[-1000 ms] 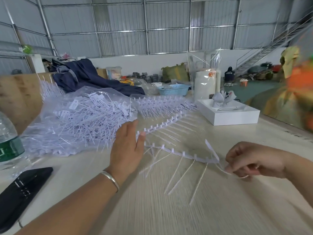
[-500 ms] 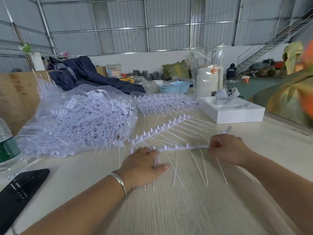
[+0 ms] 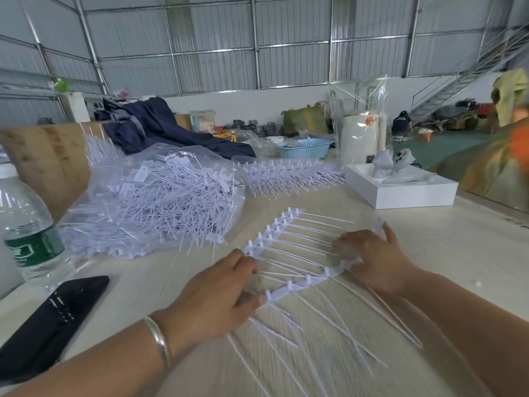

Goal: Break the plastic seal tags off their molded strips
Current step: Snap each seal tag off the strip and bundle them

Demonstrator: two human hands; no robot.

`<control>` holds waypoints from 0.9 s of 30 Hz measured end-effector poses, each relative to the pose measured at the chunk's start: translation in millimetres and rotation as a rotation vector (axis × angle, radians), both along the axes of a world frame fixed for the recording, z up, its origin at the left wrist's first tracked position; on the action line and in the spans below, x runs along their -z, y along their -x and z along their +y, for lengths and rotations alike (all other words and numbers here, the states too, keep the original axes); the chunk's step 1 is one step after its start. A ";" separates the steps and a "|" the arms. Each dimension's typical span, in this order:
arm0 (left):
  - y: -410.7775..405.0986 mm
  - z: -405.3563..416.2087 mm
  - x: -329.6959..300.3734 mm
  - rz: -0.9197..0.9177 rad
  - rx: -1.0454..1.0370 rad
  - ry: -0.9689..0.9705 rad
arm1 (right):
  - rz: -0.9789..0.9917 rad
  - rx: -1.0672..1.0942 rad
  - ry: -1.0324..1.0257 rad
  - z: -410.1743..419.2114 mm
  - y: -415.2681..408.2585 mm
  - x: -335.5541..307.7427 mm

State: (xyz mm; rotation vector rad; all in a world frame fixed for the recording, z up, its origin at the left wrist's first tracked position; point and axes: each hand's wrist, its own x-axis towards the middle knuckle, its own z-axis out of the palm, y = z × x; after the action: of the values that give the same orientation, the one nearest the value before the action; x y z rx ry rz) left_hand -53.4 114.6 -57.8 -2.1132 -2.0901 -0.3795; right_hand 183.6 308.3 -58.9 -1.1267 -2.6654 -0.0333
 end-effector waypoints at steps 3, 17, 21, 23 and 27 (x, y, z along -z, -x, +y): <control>-2.9 14.1 7.4 -0.018 -0.107 0.102 | 0.036 -0.023 0.034 -4.4 13.9 0.3; -27.2 37.1 7.4 -0.317 0.063 -0.079 | -0.107 0.056 -0.366 -13.6 12.0 -9.1; -30.4 29.0 11.6 -0.267 0.190 -0.194 | 0.089 -0.182 -0.318 -28.2 11.4 -21.2; -37.3 29.5 10.9 -0.243 0.222 -0.303 | 0.349 -0.430 0.227 -42.0 14.1 -22.8; -38.3 31.8 8.9 -0.167 0.261 -0.390 | 0.428 -0.481 0.697 -49.1 18.1 -21.1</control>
State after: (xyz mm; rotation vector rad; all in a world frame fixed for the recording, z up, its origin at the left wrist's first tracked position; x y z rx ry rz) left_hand -15.1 146.5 -66.7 -2.1679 -1.6391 -0.9404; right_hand 165.5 259.2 -37.8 -0.4998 -2.5013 1.1490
